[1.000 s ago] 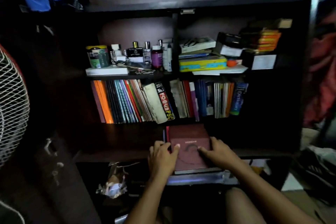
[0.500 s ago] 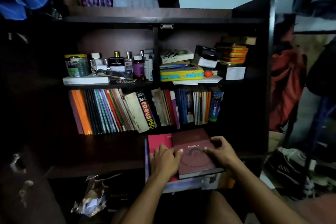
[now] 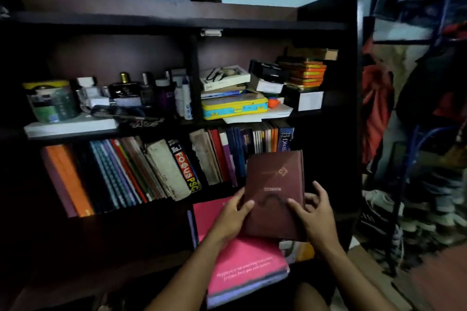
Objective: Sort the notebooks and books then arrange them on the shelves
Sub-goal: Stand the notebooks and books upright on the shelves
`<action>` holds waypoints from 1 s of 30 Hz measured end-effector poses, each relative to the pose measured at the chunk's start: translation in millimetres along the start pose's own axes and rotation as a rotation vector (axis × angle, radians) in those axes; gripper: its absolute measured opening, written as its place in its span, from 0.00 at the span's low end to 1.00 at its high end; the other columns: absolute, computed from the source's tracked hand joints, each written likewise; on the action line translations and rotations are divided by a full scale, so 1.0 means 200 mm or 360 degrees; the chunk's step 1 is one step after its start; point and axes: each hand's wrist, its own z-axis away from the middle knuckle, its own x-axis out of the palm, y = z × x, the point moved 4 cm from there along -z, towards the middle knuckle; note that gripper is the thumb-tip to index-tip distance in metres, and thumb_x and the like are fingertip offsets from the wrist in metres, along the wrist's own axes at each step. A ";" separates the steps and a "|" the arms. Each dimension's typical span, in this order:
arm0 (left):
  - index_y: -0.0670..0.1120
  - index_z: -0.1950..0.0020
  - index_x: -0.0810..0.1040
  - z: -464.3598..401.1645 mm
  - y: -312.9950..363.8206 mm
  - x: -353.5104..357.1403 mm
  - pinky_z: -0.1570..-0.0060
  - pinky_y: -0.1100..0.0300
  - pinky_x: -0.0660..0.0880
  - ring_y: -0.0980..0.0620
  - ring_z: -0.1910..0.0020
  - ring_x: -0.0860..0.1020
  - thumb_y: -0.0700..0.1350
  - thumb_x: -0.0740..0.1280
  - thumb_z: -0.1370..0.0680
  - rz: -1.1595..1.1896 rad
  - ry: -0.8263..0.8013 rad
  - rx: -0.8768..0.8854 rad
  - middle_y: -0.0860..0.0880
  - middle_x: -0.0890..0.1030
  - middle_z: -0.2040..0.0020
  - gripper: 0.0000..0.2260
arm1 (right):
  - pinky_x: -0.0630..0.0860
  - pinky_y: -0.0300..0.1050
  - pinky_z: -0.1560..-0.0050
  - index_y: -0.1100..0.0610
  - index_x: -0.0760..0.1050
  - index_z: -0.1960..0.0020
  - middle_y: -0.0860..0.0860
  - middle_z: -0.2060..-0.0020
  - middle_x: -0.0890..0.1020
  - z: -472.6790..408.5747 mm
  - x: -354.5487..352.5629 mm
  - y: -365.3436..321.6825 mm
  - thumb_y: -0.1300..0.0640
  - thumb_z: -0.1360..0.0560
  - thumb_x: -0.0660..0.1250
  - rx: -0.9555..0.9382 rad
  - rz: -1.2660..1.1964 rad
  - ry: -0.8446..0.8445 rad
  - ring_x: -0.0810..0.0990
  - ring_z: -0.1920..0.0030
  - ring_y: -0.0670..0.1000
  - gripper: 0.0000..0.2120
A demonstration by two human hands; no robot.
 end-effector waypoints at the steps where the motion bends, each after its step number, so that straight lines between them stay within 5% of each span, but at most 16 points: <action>1: 0.52 0.25 0.66 0.05 0.02 -0.04 0.28 0.59 0.68 0.55 0.31 0.74 0.45 0.68 0.19 0.0031 0.0107 0.0012 0.52 0.74 0.28 0.23 | 0.80 0.40 0.55 0.51 0.70 0.34 0.52 0.47 0.82 0.02 0.05 -0.01 0.61 0.27 0.76 0.0015 0.0018 -0.0118 0.83 0.52 0.46 0.25; 5: 0.52 0.21 0.63 0.16 0.05 -0.11 0.28 0.63 0.64 0.57 0.29 0.69 0.49 0.62 0.16 -0.0243 0.0215 -0.0066 0.53 0.70 0.25 0.23 | 0.81 0.63 0.45 0.50 0.74 0.45 0.53 0.46 0.84 0.07 0.17 0.06 0.55 0.26 0.75 0.0157 -0.0018 -0.0336 0.84 0.48 0.53 0.13; 9: 0.63 0.20 0.53 0.23 0.07 -0.11 0.23 0.52 0.58 0.48 0.22 0.61 0.66 0.55 0.18 -0.1208 -0.0067 -0.0043 0.48 0.66 0.22 0.27 | 0.80 0.61 0.42 0.54 0.69 0.40 0.55 0.47 0.82 0.14 0.11 -0.04 0.61 0.21 0.69 -0.0074 -0.0175 -0.0113 0.83 0.47 0.54 0.14; 12: 0.63 0.20 0.58 0.30 0.05 -0.13 0.24 0.43 0.49 0.44 0.21 0.54 0.70 0.51 0.20 -0.1993 -0.0299 0.0050 0.53 0.60 0.20 0.29 | 0.79 0.53 0.44 0.50 0.65 0.38 0.49 0.47 0.81 0.15 0.04 -0.12 0.62 0.21 0.69 -0.0331 0.0027 0.0018 0.82 0.47 0.49 0.18; 16: 0.59 0.28 0.69 0.28 0.09 -0.21 0.25 0.42 0.54 0.44 0.24 0.59 0.72 0.54 0.22 -0.1923 -0.0262 0.0015 0.52 0.66 0.24 0.28 | 0.79 0.43 0.51 0.49 0.63 0.37 0.42 0.49 0.80 0.13 0.08 -0.14 0.59 0.21 0.68 -0.0477 0.0182 0.0010 0.81 0.48 0.40 0.18; 22: 0.48 0.34 0.75 0.09 0.19 -0.25 0.34 0.46 0.65 0.43 0.33 0.70 0.56 0.61 0.20 -0.2292 -0.0083 0.0020 0.46 0.76 0.33 0.19 | 0.77 0.32 0.61 0.48 0.62 0.36 0.43 0.51 0.80 0.04 0.31 -0.03 0.54 0.21 0.69 -0.0479 0.0355 0.0002 0.81 0.53 0.39 0.19; 25: 0.56 0.25 0.67 0.07 0.12 -0.20 0.30 0.47 0.60 0.45 0.28 0.65 0.61 0.60 0.19 -0.2032 -0.0256 0.0180 0.50 0.69 0.27 0.23 | 0.73 0.35 0.61 0.50 0.63 0.33 0.46 0.52 0.82 -0.01 0.40 0.04 0.57 0.21 0.70 -0.0433 0.0423 -0.0042 0.83 0.54 0.47 0.22; 30: 0.58 0.35 0.74 0.03 0.03 -0.21 0.37 0.51 0.61 0.51 0.33 0.66 0.67 0.57 0.21 -0.1879 -0.0461 0.0444 0.56 0.71 0.34 0.21 | 0.75 0.40 0.57 0.51 0.60 0.26 0.52 0.51 0.83 -0.13 0.53 0.08 0.56 0.21 0.68 -0.0460 0.0502 -0.0153 0.84 0.52 0.53 0.27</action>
